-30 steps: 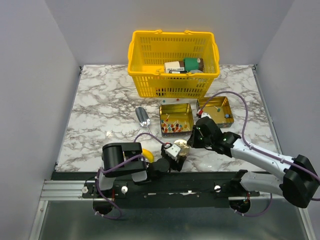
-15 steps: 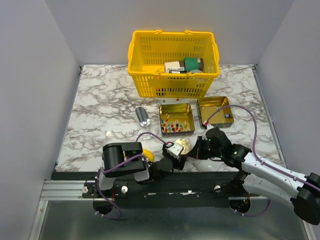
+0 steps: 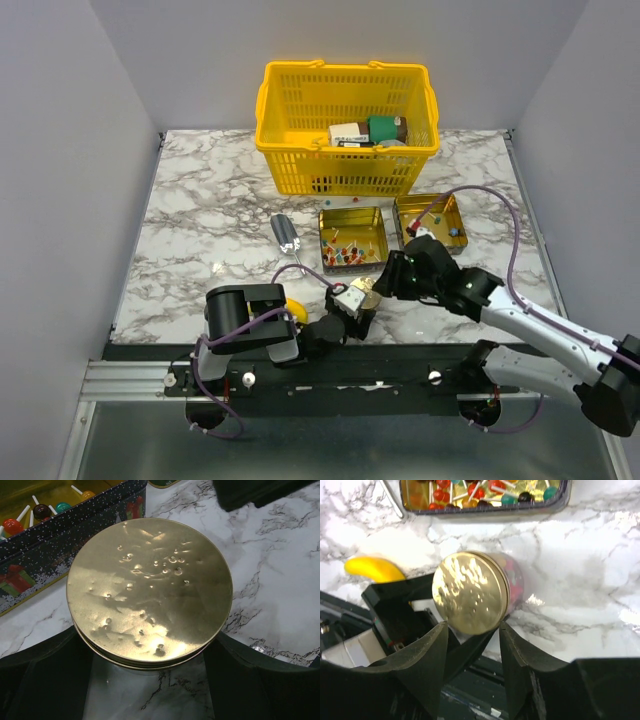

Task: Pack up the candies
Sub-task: Screw the bottle lid onto the packing bottle.

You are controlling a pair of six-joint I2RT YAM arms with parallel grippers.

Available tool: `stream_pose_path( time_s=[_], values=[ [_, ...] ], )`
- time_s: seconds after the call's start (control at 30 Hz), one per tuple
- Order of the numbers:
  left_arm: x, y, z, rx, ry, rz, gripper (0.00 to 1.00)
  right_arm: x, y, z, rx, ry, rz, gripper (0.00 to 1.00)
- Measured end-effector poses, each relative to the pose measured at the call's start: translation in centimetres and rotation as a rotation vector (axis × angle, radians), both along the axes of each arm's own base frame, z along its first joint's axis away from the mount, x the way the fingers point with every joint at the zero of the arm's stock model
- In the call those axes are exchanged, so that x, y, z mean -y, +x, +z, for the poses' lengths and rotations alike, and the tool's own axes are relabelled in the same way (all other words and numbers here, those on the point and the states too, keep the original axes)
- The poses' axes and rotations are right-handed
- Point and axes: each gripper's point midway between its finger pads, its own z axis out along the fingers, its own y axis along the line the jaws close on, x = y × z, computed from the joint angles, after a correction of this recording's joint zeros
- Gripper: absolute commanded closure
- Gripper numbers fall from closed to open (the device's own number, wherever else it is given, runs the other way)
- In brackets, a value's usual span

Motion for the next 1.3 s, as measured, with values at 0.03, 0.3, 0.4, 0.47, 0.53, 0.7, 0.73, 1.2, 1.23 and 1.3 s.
stream_pose_path(
  time_s=[0.03,0.3,0.4,0.47,0.53,0.7,0.73,1.2,1.23,1.3],
  values=[
    [0.0,0.0,0.0,0.0,0.0,0.0,0.42,-0.2,0.5,-0.1,0.003,-0.016,-0.003,0.5],
    [-0.1,-0.2,0.0,-0.002,-0.003,-0.008,0.42,-0.3,2.6,-3.9,-0.021,-0.164,0.05,0.67],
    [-0.1,-0.2,0.0,-0.002,-0.006,-0.009,0.42,-0.7,3.0,-3.8,0.0,-0.155,0.07,0.75],
    [-0.3,-0.2,0.0,-0.002,-0.007,-0.009,0.42,-0.8,3.1,-3.8,0.007,-0.152,0.077,0.8],
    [-0.3,-0.2,-0.1,-0.002,-0.008,-0.009,0.42,-0.9,3.2,-3.8,0.012,-0.139,0.078,0.83],
    [-0.4,-0.2,-0.1,-0.003,-0.007,-0.005,0.42,-0.9,3.0,-3.8,0.039,-0.084,0.067,0.99],
    [-0.4,-0.2,-0.1,-0.004,-0.006,-0.001,0.42,-0.9,2.9,-3.9,0.045,-0.073,0.064,0.99],
    [-0.1,0.9,-0.4,-0.015,0.016,0.067,0.42,-0.1,-0.5,-4.1,0.053,0.143,0.044,0.99],
    [0.0,1.0,-0.4,-0.016,0.015,0.069,0.42,-0.2,-1.1,-3.9,0.037,0.157,0.06,0.99],
    [0.2,1.2,-0.4,-0.016,0.012,0.071,0.42,-0.1,-2.8,-4.2,-0.013,0.155,0.1,0.99]
  ],
)
